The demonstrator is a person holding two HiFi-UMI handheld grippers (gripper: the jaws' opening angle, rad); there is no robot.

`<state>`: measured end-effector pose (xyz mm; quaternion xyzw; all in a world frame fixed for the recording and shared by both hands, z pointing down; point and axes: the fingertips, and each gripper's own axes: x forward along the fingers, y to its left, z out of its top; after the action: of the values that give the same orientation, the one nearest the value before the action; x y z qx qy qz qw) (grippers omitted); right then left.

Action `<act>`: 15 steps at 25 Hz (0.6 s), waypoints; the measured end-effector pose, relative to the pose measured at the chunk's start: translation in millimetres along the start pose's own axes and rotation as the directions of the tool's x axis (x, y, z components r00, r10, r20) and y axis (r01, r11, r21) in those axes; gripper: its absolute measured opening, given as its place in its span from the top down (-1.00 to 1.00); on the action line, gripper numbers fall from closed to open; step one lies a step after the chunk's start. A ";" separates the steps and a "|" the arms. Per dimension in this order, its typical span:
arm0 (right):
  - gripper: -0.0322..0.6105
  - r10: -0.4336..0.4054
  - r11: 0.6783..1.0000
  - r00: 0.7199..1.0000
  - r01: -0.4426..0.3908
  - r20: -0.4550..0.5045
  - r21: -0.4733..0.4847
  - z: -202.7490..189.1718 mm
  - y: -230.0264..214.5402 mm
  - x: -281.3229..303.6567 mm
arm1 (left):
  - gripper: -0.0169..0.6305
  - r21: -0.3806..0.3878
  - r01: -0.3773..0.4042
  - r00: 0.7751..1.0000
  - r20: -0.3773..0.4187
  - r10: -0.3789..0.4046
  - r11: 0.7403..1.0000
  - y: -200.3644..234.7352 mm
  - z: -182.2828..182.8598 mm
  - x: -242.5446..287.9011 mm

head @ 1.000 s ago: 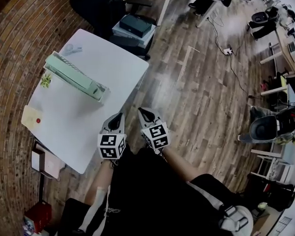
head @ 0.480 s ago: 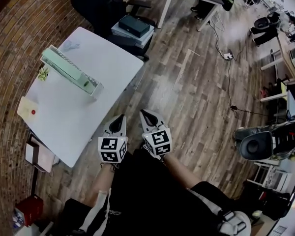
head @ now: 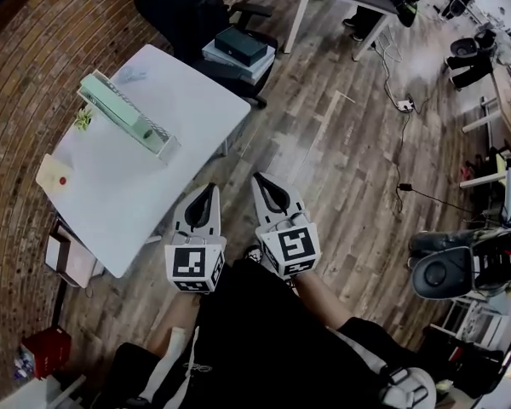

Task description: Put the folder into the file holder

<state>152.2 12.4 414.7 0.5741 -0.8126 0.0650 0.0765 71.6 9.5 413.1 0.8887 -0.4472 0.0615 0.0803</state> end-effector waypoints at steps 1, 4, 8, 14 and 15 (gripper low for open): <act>0.87 -0.003 1.000 1.000 0.003 0.020 -0.004 9.1 -3.0 -3.5 | 0.89 0.021 -0.012 1.000 0.024 0.011 1.000 -1.5 10.2 -1.5; 0.87 -0.017 0.999 0.997 0.019 0.071 -0.030 32.1 -11.9 -14.3 | 0.89 0.034 -0.022 0.997 0.069 0.020 0.999 -5.9 32.3 -3.9; 0.87 -0.036 0.998 0.992 0.043 0.121 -0.054 55.9 -20.6 -30.3 | 0.89 0.050 -0.030 0.994 0.105 0.025 0.998 -13.3 53.1 -9.9; 0.87 -0.046 0.995 0.984 0.060 0.172 -0.079 73.3 -29.3 -42.4 | 0.89 0.065 -0.049 0.982 0.184 0.037 0.997 -21.2 76.5 -17.3; 0.87 -0.044 0.995 0.983 0.060 0.176 -0.084 73.9 -29.3 -43.9 | 0.89 0.064 -0.050 0.981 0.189 0.037 0.997 -22.5 77.3 -18.5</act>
<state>190.6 28.9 334.1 0.5947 -0.8030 -0.0237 0.0323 81.7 21.9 332.1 0.8828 -0.4696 -0.0056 0.0060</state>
